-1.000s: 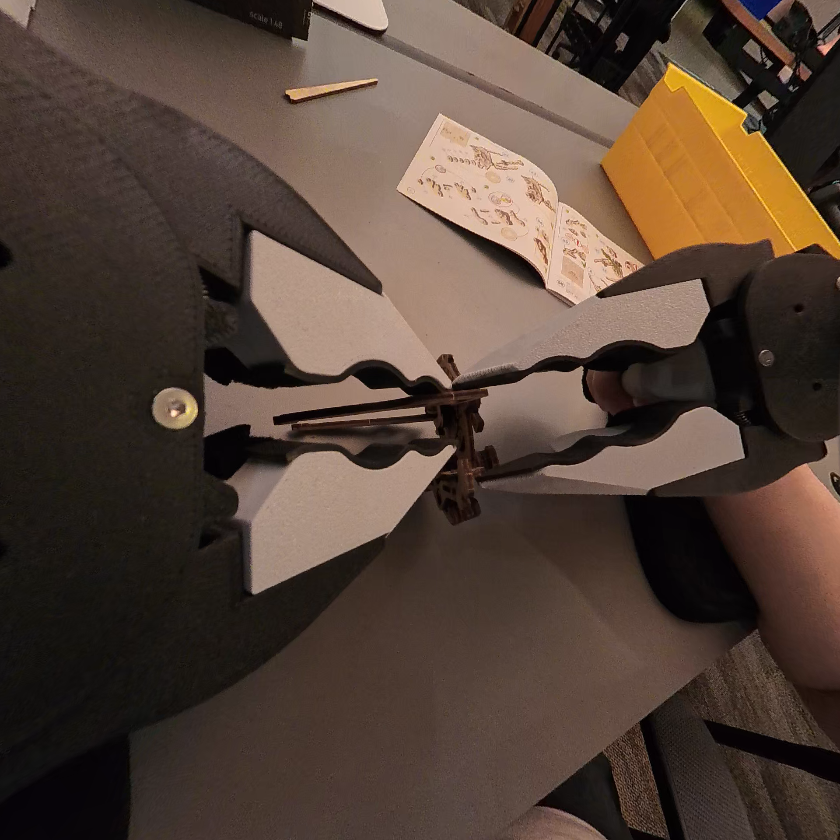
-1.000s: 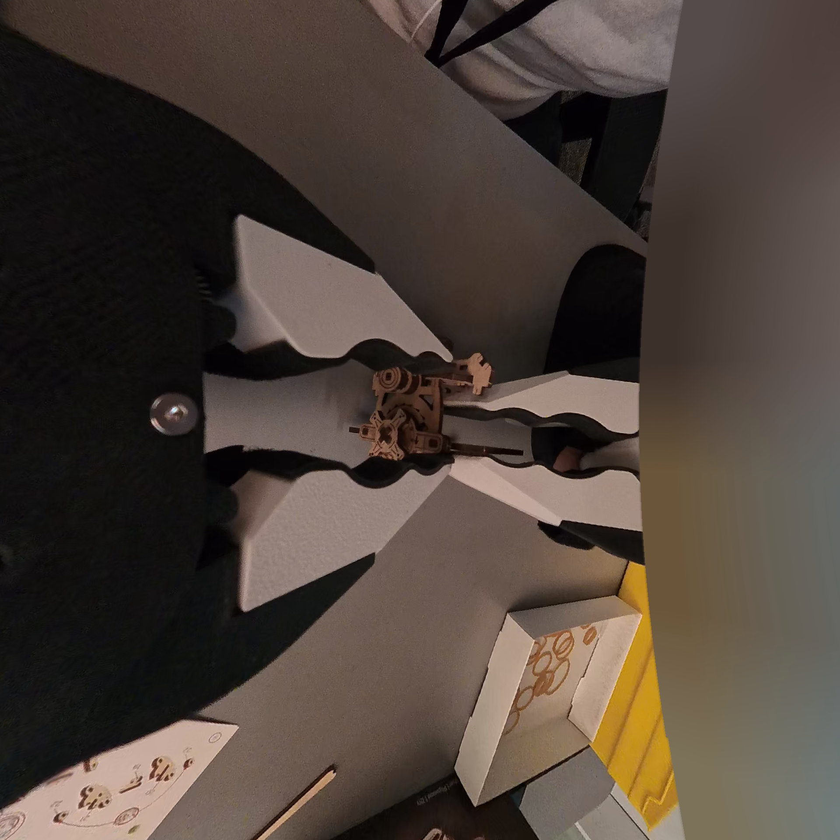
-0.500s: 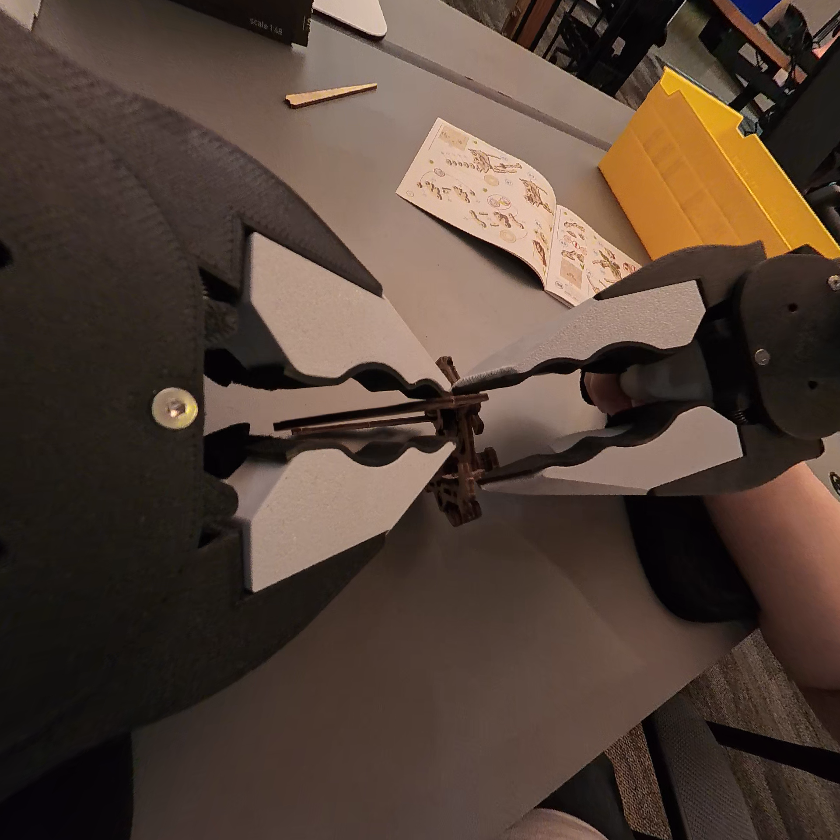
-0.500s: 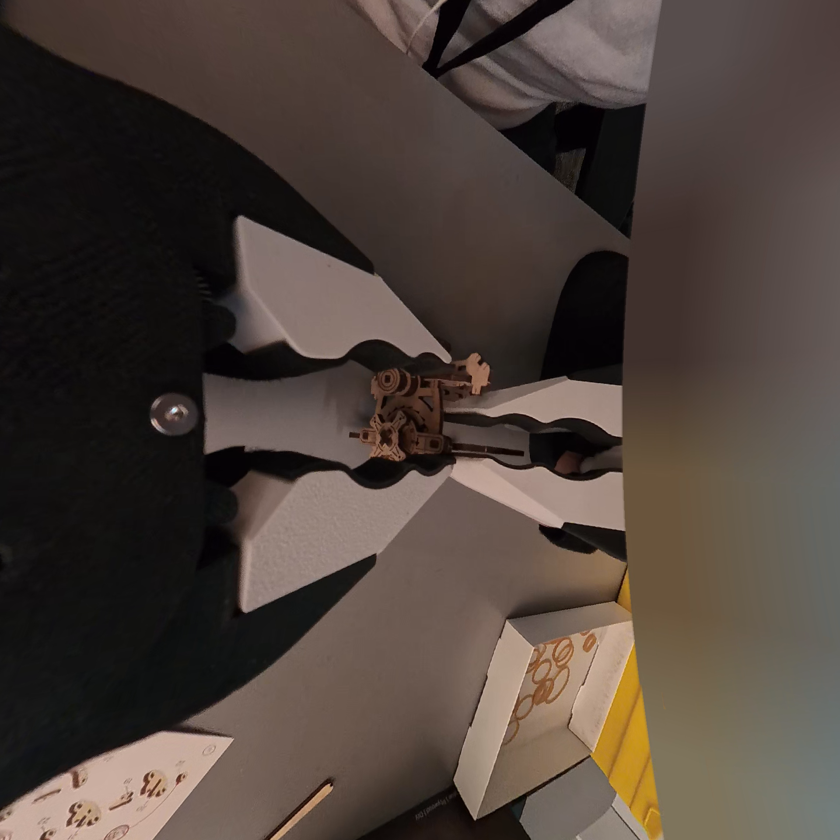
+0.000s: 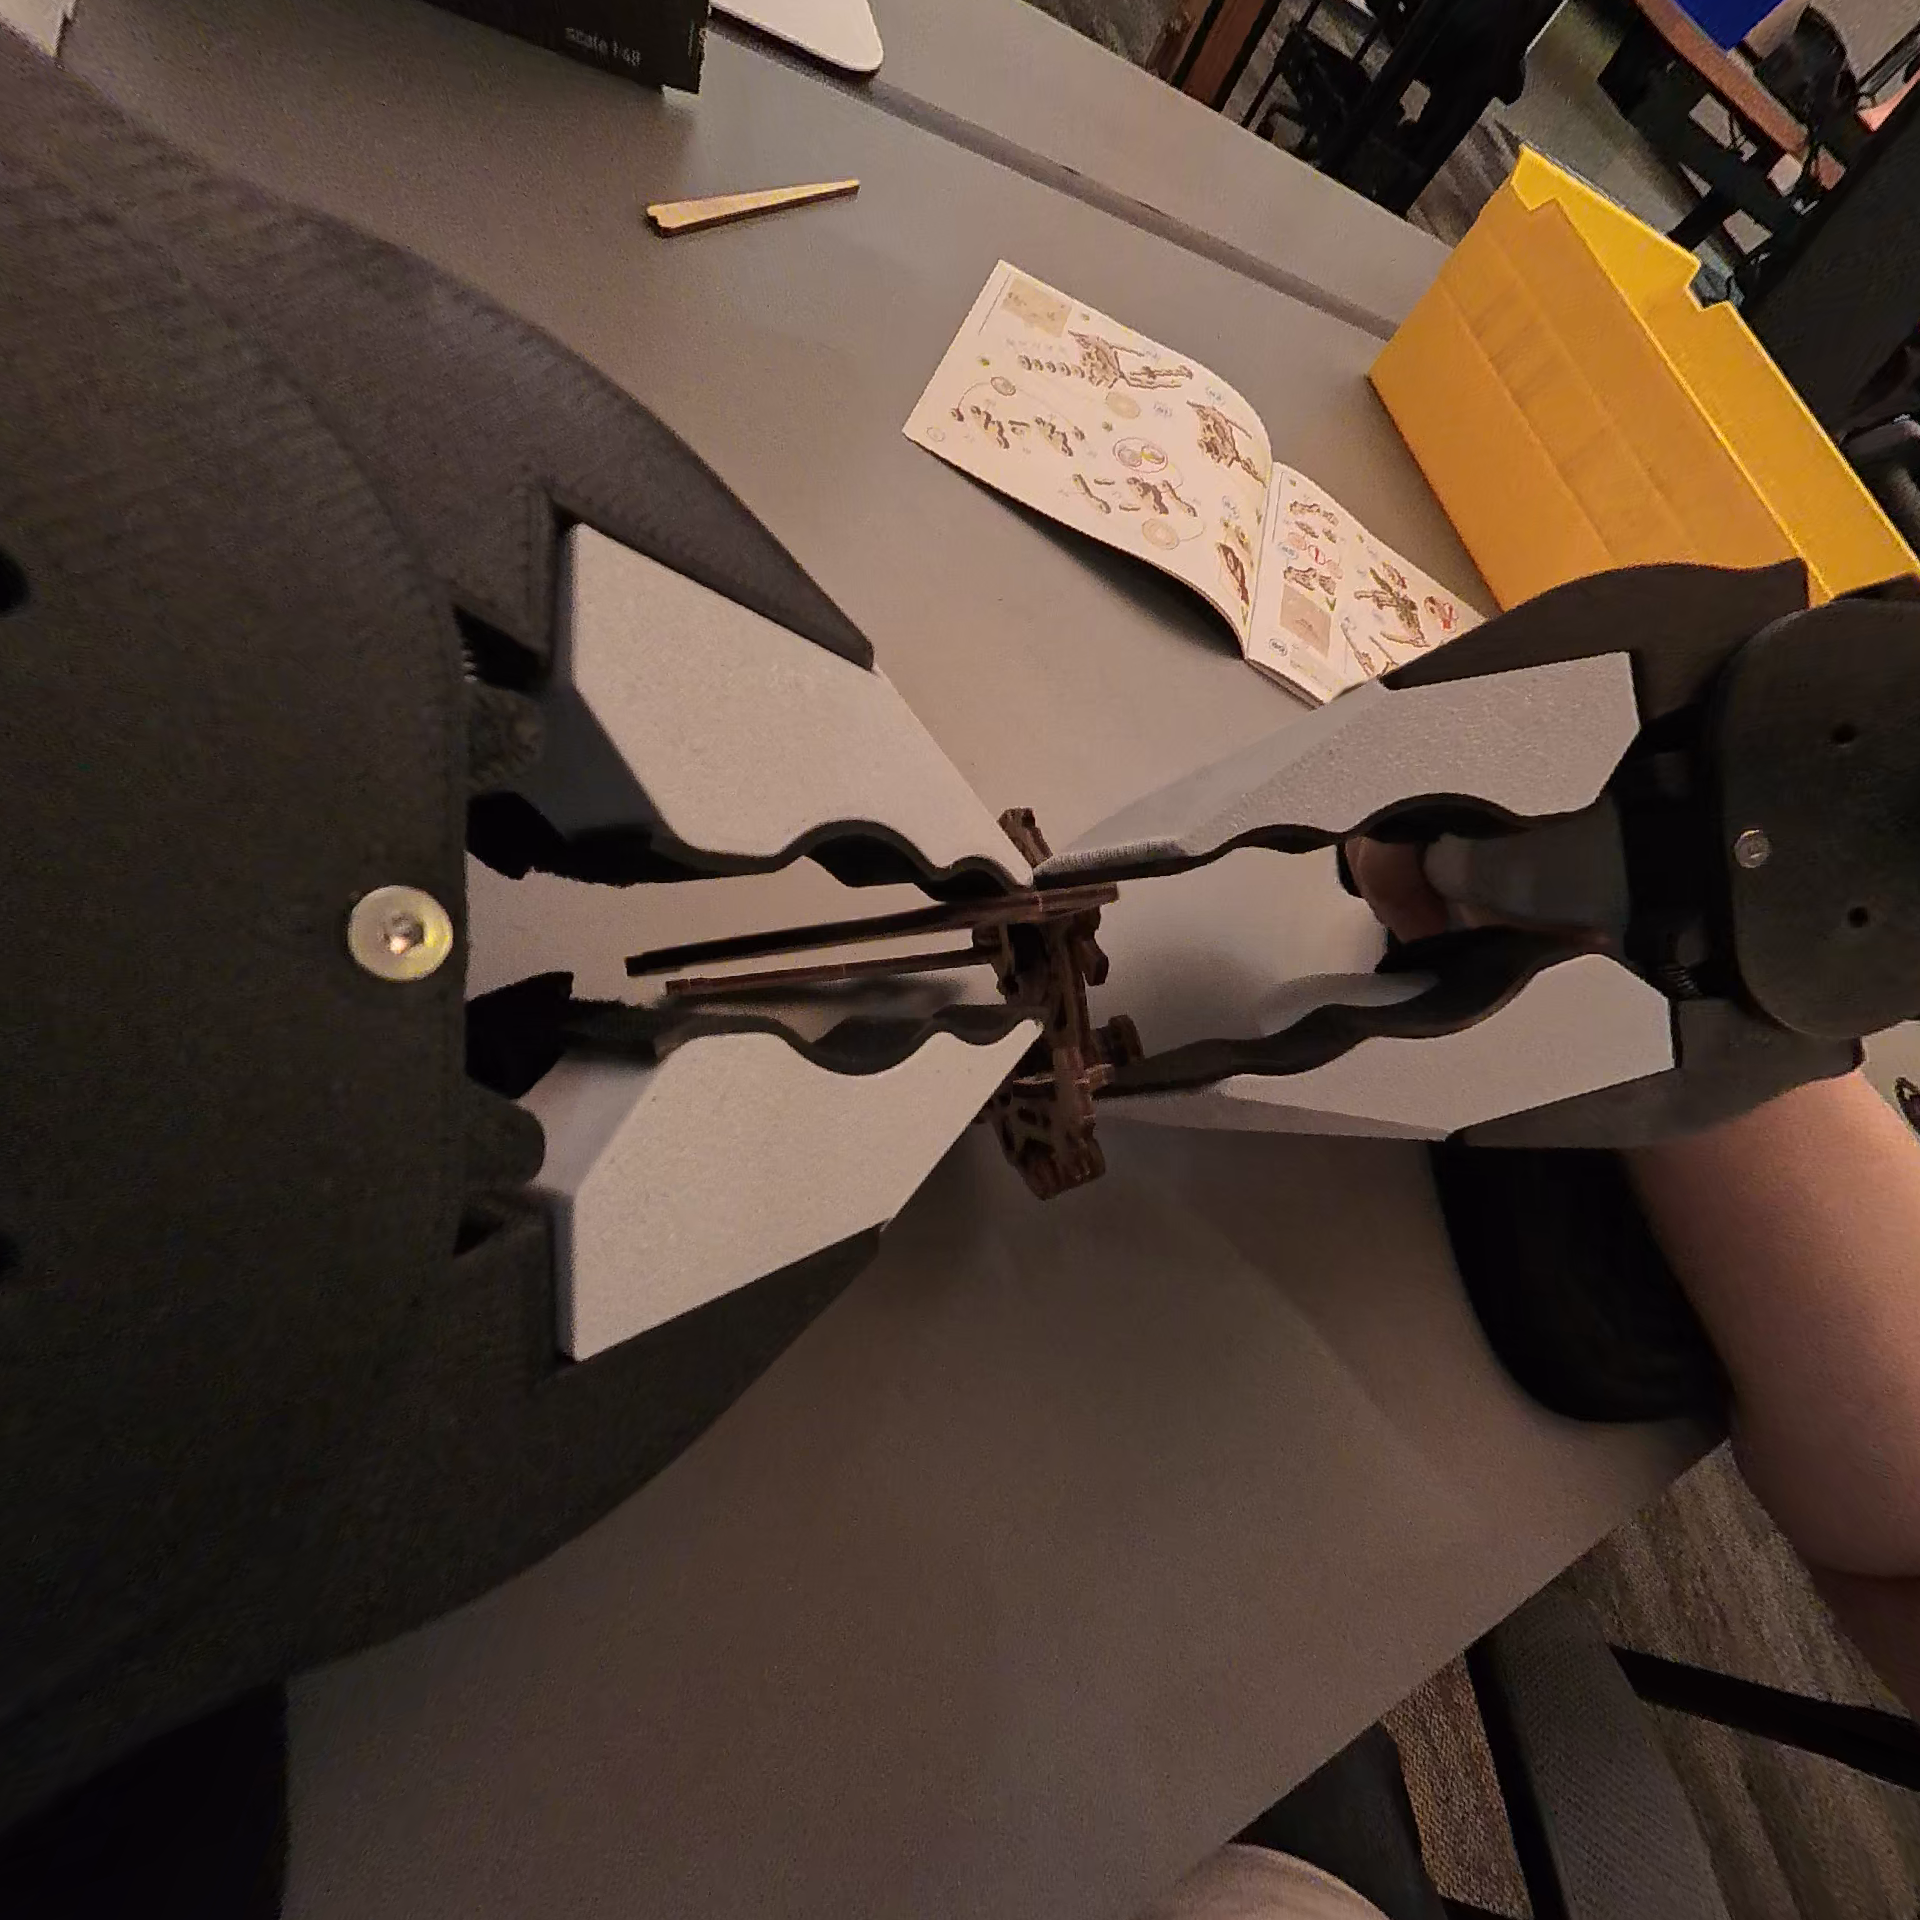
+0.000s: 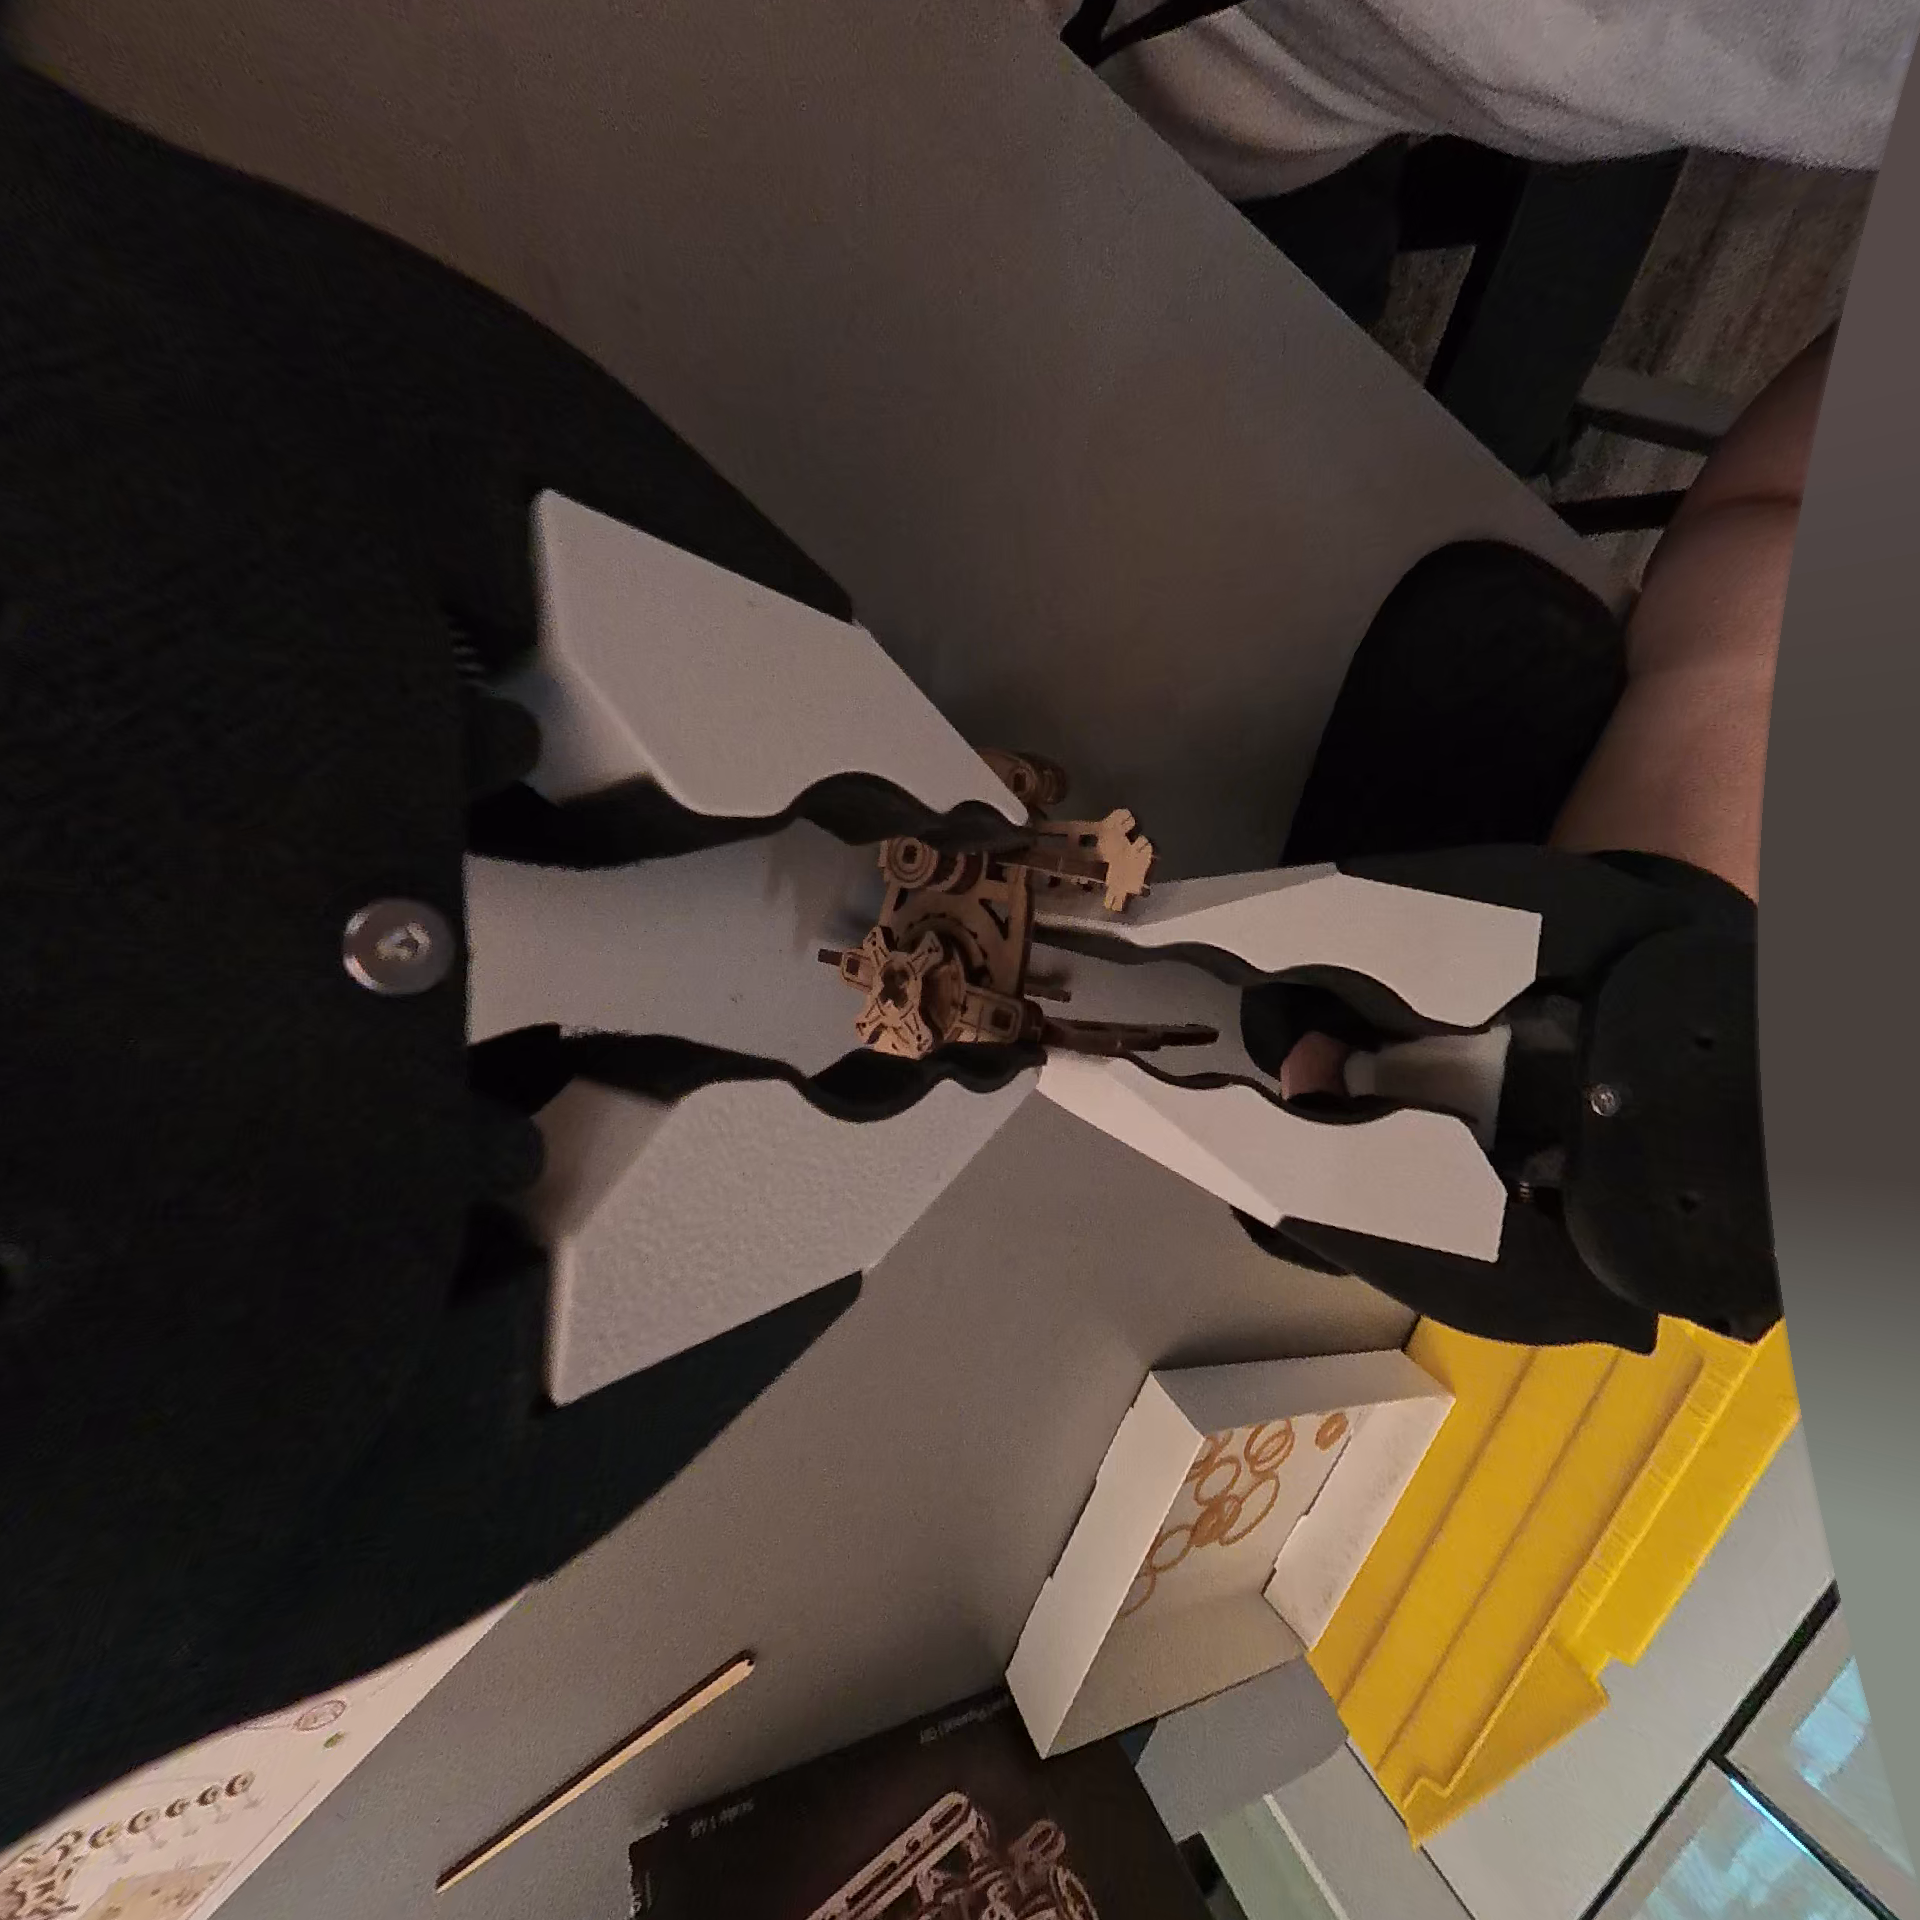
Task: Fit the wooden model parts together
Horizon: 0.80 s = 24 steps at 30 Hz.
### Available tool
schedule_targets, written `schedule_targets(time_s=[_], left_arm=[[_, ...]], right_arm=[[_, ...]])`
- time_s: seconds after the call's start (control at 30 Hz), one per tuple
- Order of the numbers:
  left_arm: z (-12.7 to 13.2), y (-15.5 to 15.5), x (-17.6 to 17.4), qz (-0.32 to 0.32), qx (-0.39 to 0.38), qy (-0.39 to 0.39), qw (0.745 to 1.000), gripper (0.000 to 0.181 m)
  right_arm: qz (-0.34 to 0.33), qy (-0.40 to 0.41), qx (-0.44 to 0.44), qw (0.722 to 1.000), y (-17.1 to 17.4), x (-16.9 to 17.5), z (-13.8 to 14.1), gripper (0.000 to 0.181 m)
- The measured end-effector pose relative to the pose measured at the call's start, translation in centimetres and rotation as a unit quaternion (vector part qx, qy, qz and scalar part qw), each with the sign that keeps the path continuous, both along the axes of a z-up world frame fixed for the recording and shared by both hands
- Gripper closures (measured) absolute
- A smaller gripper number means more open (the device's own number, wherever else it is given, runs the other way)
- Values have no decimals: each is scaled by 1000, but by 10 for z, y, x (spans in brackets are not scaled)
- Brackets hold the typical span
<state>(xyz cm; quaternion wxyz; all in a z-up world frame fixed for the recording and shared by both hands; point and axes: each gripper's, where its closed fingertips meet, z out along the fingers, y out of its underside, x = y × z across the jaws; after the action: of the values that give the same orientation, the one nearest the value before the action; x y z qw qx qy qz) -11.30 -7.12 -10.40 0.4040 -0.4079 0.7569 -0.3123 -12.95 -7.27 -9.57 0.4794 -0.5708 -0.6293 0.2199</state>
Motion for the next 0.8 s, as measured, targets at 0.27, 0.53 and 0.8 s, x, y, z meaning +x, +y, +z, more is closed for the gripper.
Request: schedule_targets(time_s=[0.27, 0.53, 0.8], left_arm=[[1, 0, -1, -1, 4, 1, 1000, 166], [0, 2, -2, 2, 7, 4, 1000, 166], [-2, 3, -1, 7, 5, 6, 1000, 164]], right_arm=[[-1, -3, 0, 1000, -1, -1, 0, 145], [-5, 5, -21, 1000, 1, -2, 0, 144], [-15, 36, -73, 997, 2, -2, 3, 144]])
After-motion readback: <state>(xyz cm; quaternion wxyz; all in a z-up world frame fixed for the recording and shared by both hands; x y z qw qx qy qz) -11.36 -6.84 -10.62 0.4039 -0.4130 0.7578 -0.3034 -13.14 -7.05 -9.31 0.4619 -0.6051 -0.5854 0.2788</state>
